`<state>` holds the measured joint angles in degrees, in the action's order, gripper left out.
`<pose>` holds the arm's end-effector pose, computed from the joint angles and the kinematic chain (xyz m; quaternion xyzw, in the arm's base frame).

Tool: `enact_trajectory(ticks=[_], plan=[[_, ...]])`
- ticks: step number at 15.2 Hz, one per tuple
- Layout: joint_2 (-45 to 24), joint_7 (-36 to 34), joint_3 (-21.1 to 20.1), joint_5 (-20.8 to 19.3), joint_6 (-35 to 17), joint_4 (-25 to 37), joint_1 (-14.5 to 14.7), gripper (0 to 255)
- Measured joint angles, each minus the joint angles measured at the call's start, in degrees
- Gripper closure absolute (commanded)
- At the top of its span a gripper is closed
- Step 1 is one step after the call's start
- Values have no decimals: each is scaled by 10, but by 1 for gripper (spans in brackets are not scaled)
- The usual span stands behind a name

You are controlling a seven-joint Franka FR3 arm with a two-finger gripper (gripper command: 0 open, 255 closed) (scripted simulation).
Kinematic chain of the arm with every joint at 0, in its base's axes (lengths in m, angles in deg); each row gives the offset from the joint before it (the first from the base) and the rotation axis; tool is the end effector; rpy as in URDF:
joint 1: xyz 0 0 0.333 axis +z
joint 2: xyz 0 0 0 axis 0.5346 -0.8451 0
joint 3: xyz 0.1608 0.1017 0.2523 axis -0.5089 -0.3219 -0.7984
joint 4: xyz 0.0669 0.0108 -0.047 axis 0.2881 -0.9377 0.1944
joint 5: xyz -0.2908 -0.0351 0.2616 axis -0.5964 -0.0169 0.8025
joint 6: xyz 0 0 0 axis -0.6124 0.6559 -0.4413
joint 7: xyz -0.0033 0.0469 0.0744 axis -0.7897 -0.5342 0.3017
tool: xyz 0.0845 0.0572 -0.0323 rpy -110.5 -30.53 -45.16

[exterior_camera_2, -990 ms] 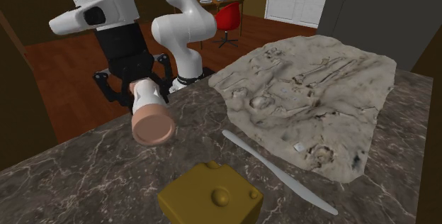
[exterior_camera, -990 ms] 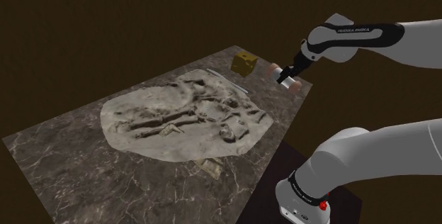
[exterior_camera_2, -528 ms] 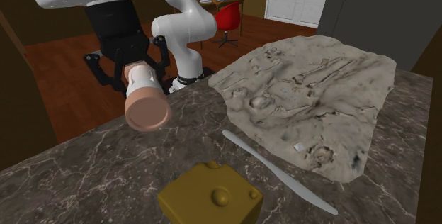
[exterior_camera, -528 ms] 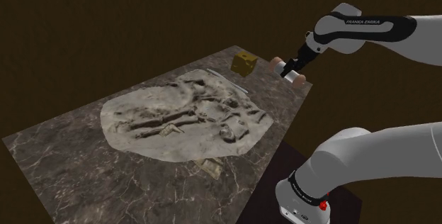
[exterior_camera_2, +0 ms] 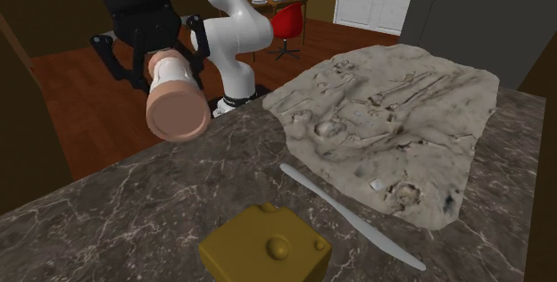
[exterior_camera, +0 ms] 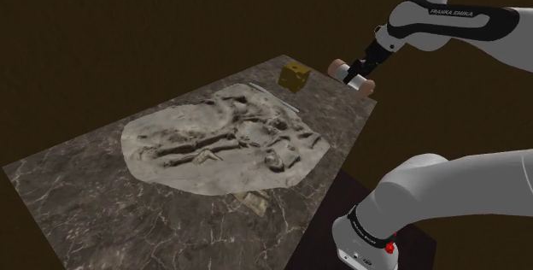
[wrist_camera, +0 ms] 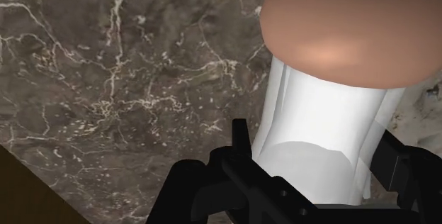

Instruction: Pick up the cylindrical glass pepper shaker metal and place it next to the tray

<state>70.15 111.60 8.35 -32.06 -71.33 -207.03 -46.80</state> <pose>0.2906 -0.2908 0.5201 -0.9872 0.0991 -0.1177 0.0421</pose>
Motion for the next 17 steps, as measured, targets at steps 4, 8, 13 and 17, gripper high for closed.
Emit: enact_trajectory(ticks=[4,8,13,17], plan=[[38,-33,-33,-1,20,-18,-3,255],[90,-85,-85,7,29,-59,-1,255],[153,-156,-154,30,29,-120,11,255],[192,-214,-213,59,43,-141,31,255]])
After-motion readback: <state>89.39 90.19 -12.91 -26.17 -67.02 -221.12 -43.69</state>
